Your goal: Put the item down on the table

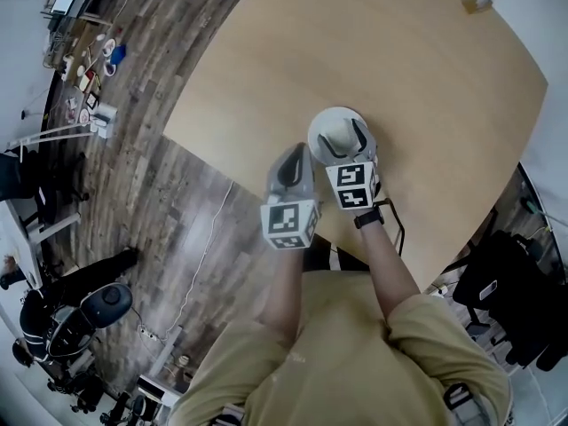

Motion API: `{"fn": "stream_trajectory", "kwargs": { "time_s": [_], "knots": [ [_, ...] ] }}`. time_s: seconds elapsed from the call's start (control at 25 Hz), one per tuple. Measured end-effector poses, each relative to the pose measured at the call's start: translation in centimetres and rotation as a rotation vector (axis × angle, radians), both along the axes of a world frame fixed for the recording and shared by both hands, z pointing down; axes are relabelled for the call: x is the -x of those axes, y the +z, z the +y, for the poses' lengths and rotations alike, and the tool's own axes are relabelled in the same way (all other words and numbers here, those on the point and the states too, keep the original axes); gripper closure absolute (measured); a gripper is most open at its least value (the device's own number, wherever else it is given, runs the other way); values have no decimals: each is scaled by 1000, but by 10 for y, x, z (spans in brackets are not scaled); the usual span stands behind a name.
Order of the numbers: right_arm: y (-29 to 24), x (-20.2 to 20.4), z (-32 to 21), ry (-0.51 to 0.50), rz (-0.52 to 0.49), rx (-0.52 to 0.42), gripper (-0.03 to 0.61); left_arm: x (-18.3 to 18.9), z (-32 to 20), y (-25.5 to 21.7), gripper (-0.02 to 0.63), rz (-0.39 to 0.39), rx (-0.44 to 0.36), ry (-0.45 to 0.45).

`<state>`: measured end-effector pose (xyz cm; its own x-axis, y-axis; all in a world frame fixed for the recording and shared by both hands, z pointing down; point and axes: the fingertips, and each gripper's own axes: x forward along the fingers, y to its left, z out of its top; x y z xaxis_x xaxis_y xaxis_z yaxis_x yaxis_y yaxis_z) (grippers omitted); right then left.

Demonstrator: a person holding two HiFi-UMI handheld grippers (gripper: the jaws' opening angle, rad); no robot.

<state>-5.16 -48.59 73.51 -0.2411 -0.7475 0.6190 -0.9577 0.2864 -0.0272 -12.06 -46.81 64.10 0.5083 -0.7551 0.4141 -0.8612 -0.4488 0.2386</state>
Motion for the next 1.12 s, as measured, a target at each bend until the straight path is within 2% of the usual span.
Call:
{"fn": "stream_trajectory", "kwargs": {
  "time_s": [0.2, 0.32, 0.4, 0.6, 0.92, 1.12],
  "knots": [
    [-42, -21, 20, 41, -72, -52, 244, -2, 13, -27, 612, -3, -43, -11],
    [-73, -40, 39, 63, -124, -89, 328, -6, 23, -50, 612, -10, -86, -18],
    [-97, -53, 54, 75, -146, -108, 340, -9, 31, -70, 612, -14, -117, -18],
    [-178, -83, 89, 99, -150, -203, 384, -23, 53, -136, 612, -7, -200, -2],
    [-287, -134, 142, 110, -171, -420, 466, -65, 103, -212, 612, -3, -340, 32],
    [-316, -166, 172, 131, -167, -509, 522, -84, 134, -237, 612, -14, -415, 32]
  ]
}}
